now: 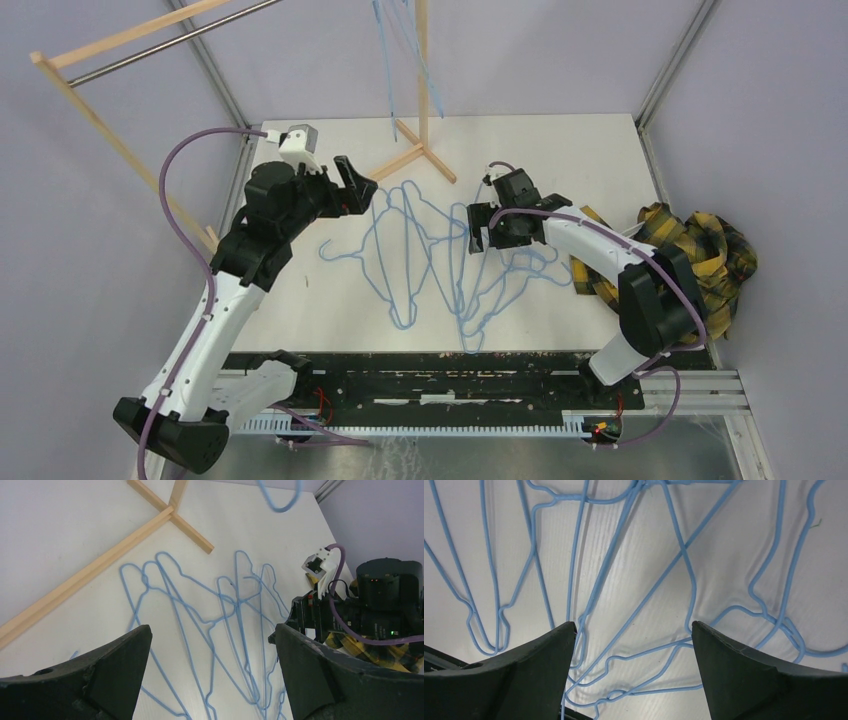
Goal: Organize the hangers
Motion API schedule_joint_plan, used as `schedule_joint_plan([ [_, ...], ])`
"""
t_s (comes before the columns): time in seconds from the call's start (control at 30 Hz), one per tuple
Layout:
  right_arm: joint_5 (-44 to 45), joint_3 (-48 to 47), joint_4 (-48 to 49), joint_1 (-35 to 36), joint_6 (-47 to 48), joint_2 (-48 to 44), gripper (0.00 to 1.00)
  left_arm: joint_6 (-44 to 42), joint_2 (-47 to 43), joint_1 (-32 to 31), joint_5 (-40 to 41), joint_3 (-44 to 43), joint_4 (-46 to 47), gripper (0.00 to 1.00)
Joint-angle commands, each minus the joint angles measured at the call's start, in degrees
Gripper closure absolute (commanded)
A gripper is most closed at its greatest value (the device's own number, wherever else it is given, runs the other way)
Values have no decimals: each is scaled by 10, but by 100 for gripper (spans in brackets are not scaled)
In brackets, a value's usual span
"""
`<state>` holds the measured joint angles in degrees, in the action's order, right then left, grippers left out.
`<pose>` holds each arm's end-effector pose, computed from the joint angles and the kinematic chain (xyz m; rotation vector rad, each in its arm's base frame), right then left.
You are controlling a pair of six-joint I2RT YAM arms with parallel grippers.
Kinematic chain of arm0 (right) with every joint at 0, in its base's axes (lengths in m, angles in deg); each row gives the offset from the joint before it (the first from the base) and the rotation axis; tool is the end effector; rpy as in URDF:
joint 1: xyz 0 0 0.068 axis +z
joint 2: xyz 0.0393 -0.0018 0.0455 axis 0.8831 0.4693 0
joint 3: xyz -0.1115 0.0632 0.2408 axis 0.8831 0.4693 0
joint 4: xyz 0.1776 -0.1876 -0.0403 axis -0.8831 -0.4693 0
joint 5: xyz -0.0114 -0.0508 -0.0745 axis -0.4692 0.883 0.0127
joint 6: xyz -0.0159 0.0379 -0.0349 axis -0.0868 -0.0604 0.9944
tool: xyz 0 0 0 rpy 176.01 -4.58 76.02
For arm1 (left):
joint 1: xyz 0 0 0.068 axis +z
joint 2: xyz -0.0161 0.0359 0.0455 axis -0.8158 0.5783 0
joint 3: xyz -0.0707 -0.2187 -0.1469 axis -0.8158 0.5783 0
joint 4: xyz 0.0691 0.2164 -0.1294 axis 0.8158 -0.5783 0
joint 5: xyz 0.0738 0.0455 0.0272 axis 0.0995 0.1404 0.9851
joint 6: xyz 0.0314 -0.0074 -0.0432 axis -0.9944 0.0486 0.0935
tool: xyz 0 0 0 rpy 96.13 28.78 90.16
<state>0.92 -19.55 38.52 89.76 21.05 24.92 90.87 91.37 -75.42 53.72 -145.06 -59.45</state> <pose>0.2873 0.1546 0.2216 -0.1879 2.6240 0.4226 0.2015 -0.0786 0.4046 0.0304 1.8817 -0.5650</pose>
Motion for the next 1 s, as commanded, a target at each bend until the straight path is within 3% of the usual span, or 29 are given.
schedule_joint_plan([
  [0.0, 19, -40, -3, 19, -4, 22, 7, 0, -35, -1, -2, 39, 5, 1],
  [0.4, 96, 2, 9, 0, -20, 15, 20, 34, -84, -1, -12, 176, 21, 1],
  [0.53, 60, 21, 38, -32, -34, 26, 36, 43, -86, -1, -19, 214, 42, 1],
  [0.63, 35, 25, 56, -55, -38, 44, 41, 45, -80, -1, -27, 225, 56, 1],
  [0.77, -15, 12, 78, -72, -45, 62, 55, 42, -70, -1, -29, 233, 64, 1],
  [0.97, -47, -11, 102, -72, -61, 81, 56, 54, -61, 0, -38, 272, 93, 1],
])
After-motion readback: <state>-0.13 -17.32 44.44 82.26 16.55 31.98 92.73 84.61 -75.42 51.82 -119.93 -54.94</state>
